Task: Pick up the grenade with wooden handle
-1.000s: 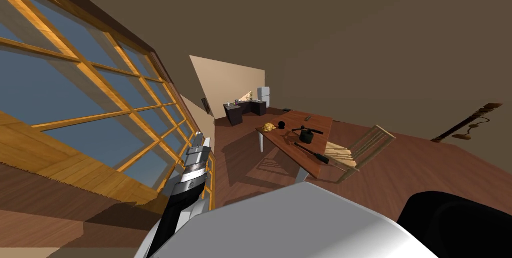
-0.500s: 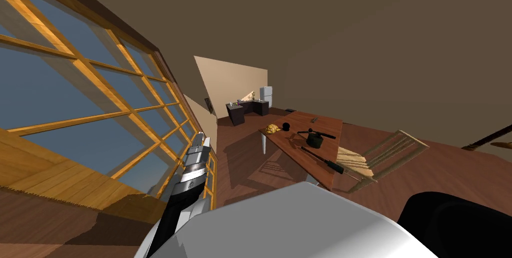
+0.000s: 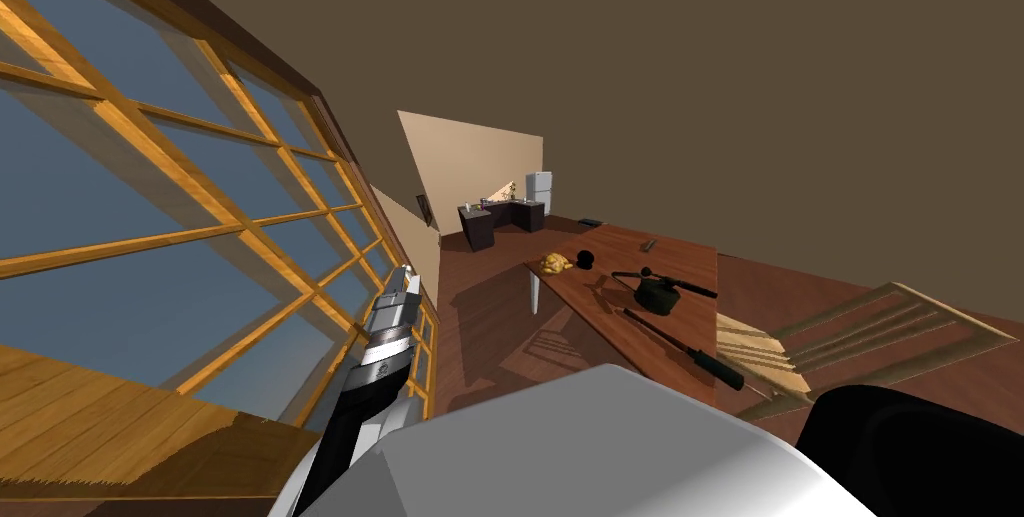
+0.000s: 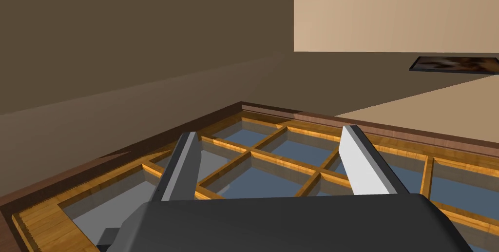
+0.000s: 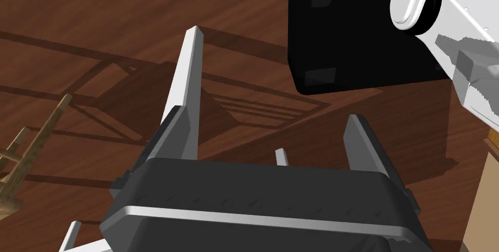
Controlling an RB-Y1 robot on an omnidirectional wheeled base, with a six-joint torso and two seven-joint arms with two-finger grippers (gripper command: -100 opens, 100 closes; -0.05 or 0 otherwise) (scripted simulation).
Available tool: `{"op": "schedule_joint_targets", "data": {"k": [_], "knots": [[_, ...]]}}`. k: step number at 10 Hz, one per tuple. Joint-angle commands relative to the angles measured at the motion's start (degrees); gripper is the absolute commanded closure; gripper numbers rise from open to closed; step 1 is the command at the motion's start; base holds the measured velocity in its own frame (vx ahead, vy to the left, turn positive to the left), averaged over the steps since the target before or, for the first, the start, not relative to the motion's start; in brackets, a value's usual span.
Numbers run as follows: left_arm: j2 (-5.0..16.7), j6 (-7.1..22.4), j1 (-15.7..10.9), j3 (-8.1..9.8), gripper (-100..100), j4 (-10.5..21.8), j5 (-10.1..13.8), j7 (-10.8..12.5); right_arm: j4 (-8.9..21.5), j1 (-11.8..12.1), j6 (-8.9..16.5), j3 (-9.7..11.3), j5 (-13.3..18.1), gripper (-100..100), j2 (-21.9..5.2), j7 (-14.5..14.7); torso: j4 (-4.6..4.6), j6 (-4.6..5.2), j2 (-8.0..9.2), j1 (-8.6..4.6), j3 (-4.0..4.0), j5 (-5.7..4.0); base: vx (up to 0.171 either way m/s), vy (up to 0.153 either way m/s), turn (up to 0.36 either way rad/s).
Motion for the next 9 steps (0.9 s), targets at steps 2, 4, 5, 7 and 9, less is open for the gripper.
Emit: {"op": "schedule_joint_targets", "data": {"k": [2,4,5,7,9], "knots": [[0.0,0.0,0.0,0.0,0,0.0,0.0,0.0,3.2,0.5,0.3,1.3,-0.6,-100,-2.6,1.3,-0.03,-0.04,-0.2,-0.01,-0.1,0.01,0.151,0.01,0.102],[0.0,0.0,0.0,0.0,0,0.0,0.0,0.0,5.8,0.8,0.3,2.3,-1.2,-100,-4.7,2.3,0.0,0.01,0.02,-0.01,0.01,0.0,0.08,-0.002,0.055],[0.0,0.0,0.0,0.0,0,0.0,0.0,0.0,5.8,0.8,0.3,2.3,-1.2,-100,-4.7,2.3,-0.01,-0.03,-0.05,-0.03,-0.02,0.02,0.123,-0.006,0.071],[0.0,0.0,0.0,0.0,0,0.0,0.0,0.0,8.2,1.1,0.3,3.3,-1.8,-100,-6.8,3.3,-0.04,-0.05,-0.2,-0.1,-0.11,-0.02,0.137,-0.016,0.103],[0.0,0.0,0.0,0.0,0,0.0,0.0,0.0,10.4,1.2,0.3,4.2,-2.4,-100,-8.7,4.2,-0.05,-0.05,-0.28,-0.1,-0.15,-0.02,0.147,-0.015,0.097]]}}
